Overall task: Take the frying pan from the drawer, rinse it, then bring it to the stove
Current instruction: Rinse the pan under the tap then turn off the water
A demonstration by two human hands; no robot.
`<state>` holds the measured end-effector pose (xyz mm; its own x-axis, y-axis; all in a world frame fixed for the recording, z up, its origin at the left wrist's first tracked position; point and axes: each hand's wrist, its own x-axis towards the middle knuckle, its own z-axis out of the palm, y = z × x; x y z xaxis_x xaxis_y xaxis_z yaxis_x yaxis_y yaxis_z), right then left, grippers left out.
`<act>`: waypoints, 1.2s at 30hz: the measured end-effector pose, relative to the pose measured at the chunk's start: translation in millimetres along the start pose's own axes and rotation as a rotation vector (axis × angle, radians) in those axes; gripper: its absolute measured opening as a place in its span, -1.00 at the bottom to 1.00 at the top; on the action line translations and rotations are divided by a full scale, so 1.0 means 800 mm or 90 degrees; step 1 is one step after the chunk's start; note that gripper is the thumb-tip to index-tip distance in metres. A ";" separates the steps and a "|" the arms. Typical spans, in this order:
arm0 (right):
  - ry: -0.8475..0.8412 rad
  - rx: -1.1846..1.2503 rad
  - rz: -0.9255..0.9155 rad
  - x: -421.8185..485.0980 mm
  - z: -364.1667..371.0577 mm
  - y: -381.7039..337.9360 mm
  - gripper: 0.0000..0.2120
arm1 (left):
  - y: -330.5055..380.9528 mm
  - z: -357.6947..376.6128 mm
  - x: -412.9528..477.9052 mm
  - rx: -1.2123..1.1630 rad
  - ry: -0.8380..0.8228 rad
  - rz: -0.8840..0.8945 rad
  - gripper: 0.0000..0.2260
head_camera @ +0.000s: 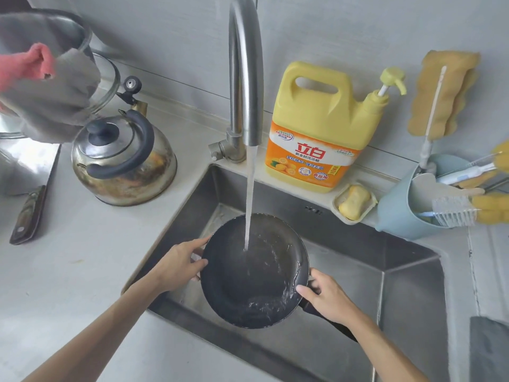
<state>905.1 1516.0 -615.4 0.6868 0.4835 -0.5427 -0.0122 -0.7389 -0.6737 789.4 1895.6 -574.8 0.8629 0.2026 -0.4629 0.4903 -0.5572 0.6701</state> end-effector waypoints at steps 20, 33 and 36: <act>-0.042 0.001 0.077 0.041 0.043 0.042 -0.88 | -0.063 0.064 0.086 0.070 -0.085 -0.137 -0.49; -0.047 -0.016 0.106 0.065 0.088 0.110 -0.83 | -0.066 0.089 0.106 0.220 -0.113 -0.149 -0.50; -0.055 -0.019 0.106 0.067 0.088 0.115 -0.77 | -0.023 0.058 0.100 0.116 0.041 -0.108 -0.53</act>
<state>889.6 1507.3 -742.0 0.6126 0.3902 -0.6874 -0.0980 -0.8255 -0.5559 843.7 1884.6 -651.2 0.7792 0.3535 -0.5176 0.6036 -0.6456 0.4678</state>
